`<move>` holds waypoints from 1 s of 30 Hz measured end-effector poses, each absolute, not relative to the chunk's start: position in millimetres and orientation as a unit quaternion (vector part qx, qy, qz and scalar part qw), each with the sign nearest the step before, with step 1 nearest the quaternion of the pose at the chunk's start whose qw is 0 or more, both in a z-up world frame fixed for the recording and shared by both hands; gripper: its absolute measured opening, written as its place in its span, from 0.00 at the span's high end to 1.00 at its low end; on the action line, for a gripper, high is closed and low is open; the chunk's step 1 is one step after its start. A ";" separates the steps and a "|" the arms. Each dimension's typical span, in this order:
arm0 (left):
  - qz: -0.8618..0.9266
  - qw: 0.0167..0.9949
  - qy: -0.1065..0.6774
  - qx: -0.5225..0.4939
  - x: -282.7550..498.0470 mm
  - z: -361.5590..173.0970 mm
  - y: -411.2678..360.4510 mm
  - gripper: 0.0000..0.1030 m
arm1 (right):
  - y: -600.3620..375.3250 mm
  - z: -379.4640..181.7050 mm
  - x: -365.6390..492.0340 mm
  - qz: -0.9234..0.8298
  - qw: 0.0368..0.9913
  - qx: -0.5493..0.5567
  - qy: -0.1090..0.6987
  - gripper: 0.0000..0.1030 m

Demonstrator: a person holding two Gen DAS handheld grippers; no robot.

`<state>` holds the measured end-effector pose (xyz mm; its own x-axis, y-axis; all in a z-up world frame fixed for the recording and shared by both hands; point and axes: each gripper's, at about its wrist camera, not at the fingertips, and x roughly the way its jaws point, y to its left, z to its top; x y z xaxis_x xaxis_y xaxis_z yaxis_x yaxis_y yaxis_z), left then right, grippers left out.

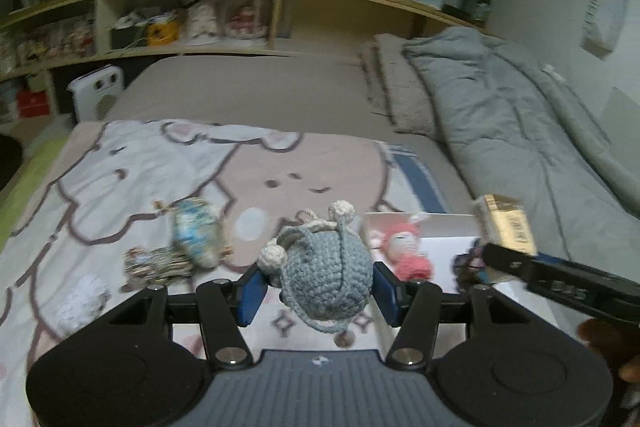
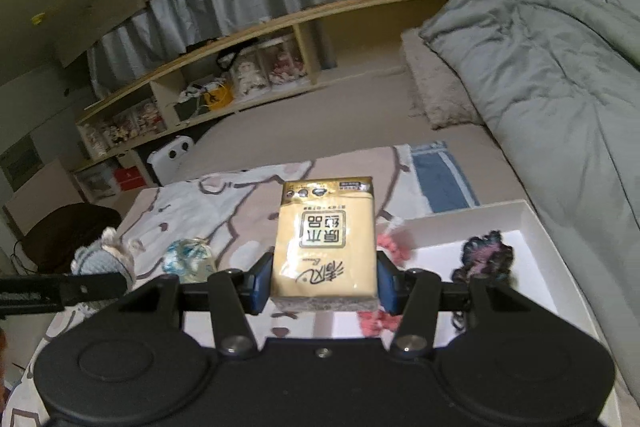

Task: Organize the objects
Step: 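Carry the grey crochet ball and tissue pack with both grippers into the box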

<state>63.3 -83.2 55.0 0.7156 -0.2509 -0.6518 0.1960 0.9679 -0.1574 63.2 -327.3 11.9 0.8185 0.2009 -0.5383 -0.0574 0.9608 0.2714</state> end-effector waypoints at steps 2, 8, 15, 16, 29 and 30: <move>-0.137 0.922 0.360 -0.033 63.1 53.6 -98.1 0.45 | -335.9 5.5 67.6 0.062 0.941 0.132 0.306 0.49; -0.192 0.904 0.382 -0.013 59.8 34.0 -145.5 0.45 | -359.5 -19.0 81.4 0.056 0.922 0.171 0.343 0.49; -0.238 0.880 0.410 0.006 57.6 -1.3 -187.9 0.45 | -386.2 -52.4 106.1 0.083 0.887 0.255 0.376 0.49; -0.241 0.878 0.414 0.009 58.7 -6.0 -193.3 0.45 | -388.9 -58.2 110.1 0.084 0.882 0.265 0.380 0.49; -0.256 0.847 0.466 0.022 96.1 -63.1 -210.8 0.45 | -401.1 -120.7 149.2 0.048 0.850 0.289 0.438 0.49; -0.256 0.845 0.469 0.023 98.6 -66.1 -211.1 0.45 | -401.3 -121.9 150.3 0.038 0.854 0.280 0.436 0.49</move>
